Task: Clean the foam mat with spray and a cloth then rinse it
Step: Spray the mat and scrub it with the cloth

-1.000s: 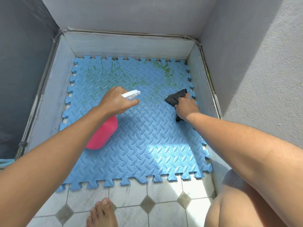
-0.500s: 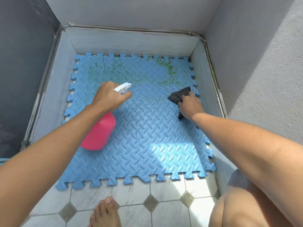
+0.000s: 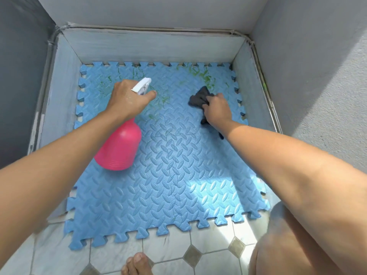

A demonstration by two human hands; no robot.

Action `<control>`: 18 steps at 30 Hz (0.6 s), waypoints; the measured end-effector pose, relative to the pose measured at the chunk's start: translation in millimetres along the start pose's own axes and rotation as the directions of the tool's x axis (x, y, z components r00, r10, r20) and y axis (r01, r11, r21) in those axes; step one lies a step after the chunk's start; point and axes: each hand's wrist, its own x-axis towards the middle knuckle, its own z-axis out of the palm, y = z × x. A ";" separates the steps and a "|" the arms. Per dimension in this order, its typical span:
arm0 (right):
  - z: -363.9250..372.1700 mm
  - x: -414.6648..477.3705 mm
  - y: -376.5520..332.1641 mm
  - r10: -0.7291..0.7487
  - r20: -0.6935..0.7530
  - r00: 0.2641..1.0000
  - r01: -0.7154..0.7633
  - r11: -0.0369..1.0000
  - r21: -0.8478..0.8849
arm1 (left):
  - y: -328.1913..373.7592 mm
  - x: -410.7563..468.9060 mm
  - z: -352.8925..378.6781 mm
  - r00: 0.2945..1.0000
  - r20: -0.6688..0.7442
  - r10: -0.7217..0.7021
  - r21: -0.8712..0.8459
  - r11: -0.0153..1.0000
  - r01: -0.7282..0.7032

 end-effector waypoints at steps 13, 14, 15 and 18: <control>-18.7 31.1 38.6 0.319 0.049 0.946 -0.314 0.945 -0.087 | 23.8 24.3 12.0 0.987 0.148 0.061 -0.005 0.998 -0.060; -18.4 31.5 38.7 0.309 0.048 0.950 -0.305 0.949 -0.081 | 23.3 27.8 10.4 0.987 0.146 0.061 -0.031 0.998 -0.057; -18.6 30.6 36.9 0.305 0.048 0.951 -0.300 0.951 -0.076 | 22.3 30.0 9.2 0.989 0.141 0.052 -0.046 0.998 -0.046; -18.1 28.0 32.1 0.308 0.050 0.950 -0.303 0.949 -0.092 | 19.7 30.1 6.3 0.996 0.090 0.023 -0.047 0.999 -0.019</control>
